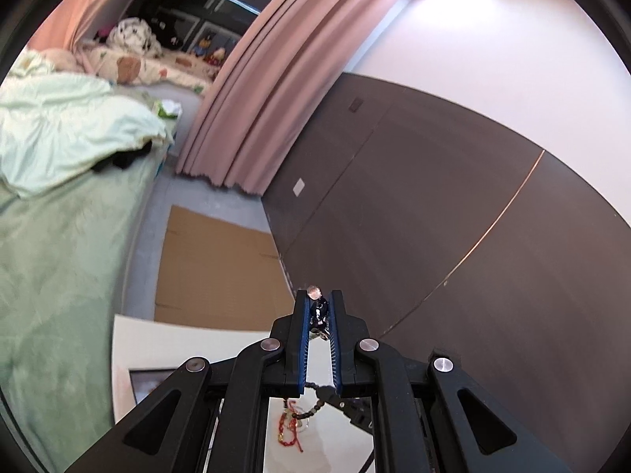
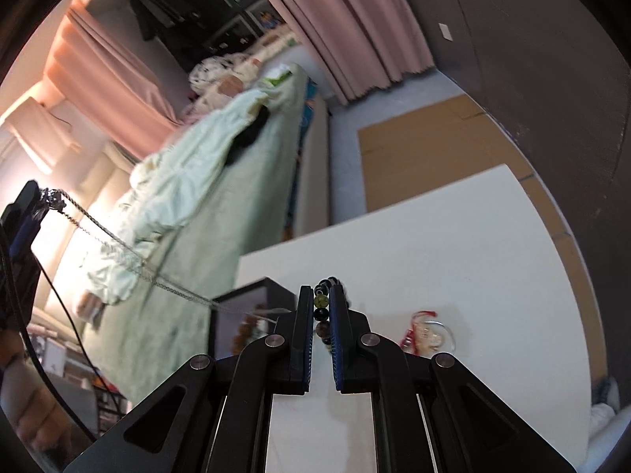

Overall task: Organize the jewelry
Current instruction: 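Lift the chain with both tools and carry it toward the black box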

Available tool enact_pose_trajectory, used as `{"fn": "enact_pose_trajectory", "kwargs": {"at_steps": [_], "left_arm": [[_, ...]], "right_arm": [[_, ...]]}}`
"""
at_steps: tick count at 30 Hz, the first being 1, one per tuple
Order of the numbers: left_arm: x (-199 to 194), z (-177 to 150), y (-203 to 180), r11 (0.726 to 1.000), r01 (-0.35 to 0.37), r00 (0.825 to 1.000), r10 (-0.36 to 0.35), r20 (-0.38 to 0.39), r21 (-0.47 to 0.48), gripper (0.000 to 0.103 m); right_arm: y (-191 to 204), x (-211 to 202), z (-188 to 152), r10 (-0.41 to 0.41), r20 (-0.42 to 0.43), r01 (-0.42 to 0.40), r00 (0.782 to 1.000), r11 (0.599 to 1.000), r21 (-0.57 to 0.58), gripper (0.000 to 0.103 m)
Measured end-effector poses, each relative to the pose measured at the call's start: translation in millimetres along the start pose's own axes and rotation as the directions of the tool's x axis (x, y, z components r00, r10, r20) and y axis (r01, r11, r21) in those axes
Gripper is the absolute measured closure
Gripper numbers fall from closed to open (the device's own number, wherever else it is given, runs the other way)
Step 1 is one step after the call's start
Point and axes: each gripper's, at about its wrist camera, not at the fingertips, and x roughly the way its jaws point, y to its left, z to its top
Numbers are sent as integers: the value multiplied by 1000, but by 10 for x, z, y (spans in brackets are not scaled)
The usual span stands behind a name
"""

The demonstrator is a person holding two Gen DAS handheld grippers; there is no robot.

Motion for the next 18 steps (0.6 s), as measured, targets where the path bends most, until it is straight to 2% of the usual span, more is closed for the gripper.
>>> {"fn": "enact_pose_trajectory", "kwargs": {"at_steps": [7, 18], "left_arm": [[-351, 283, -275, 998, -28, 997, 24, 73, 62, 94], [-806, 646, -608, 987, -74, 985, 50, 166, 141, 94]], "right_arm": [[95, 47, 33, 35, 25, -35, 999, 999, 9, 94], [172, 151, 5, 53, 3, -53, 999, 999, 6, 94]]}}
